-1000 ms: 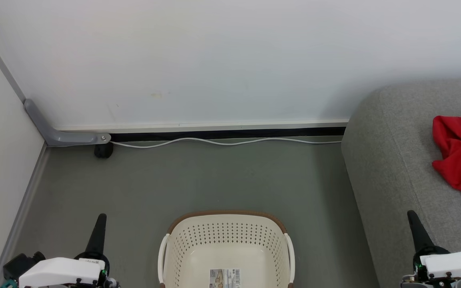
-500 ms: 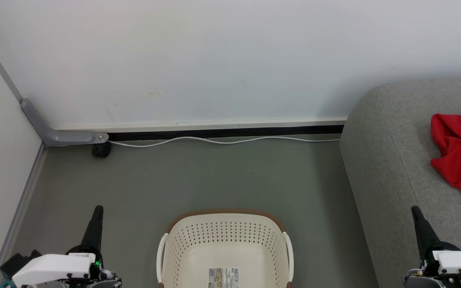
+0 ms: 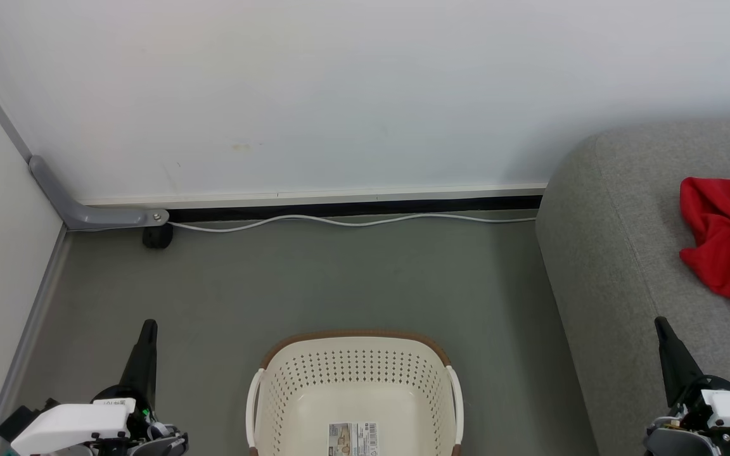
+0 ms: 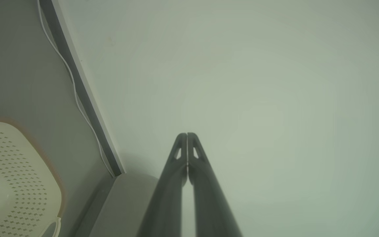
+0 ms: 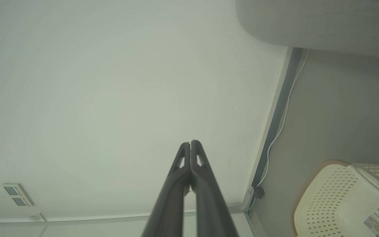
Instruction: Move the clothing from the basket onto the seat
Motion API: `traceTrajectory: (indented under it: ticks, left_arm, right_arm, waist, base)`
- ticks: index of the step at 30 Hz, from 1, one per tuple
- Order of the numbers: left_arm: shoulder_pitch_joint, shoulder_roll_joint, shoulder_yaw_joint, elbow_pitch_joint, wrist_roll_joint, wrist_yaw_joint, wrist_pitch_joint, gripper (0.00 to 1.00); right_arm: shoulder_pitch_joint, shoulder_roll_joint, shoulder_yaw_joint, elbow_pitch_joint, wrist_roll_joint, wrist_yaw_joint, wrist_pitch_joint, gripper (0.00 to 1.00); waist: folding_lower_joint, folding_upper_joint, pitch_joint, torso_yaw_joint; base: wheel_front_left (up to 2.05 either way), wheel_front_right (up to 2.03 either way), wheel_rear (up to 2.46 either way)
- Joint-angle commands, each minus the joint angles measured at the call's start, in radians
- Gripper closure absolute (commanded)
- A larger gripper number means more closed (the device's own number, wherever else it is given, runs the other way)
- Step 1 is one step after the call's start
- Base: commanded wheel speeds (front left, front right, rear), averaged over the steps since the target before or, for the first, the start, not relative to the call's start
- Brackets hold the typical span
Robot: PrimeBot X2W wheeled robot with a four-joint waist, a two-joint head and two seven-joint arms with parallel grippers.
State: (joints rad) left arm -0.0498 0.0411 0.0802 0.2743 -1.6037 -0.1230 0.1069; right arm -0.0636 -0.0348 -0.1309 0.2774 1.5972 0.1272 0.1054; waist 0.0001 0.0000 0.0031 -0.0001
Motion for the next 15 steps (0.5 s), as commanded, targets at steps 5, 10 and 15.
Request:
traceTrajectory:
  ticks: [5,10,15]
  left_arm:
    - [-0.058,0.009,0.034,-0.029,-0.005,-0.008,0.007,1.0]
    - [-0.058,0.009,0.034,-0.029,-0.005,-0.008,0.007,1.0]
    - [-0.058,0.009,0.034,-0.029,-0.005,-0.008,0.007,1.0]
  right_arm:
    - [-0.044,-0.016,0.016,-0.033,0.011,0.003,0.009,1.0]
    - [-0.044,-0.016,0.016,-0.033,0.011,0.003,0.009,1.0]
    - [-0.044,-0.016,0.016,-0.033,0.011,0.003,0.009,1.0]
  waist:
    - [-0.0001,0.0,0.0,0.0]
    - [-0.0001,0.0,0.0,0.0]
    - [-0.0001,0.0,0.0,0.0]
  base:
    - [0.0,0.0,0.0]
    - [0.0,0.0,0.0]
    - [0.0,0.0,0.0]
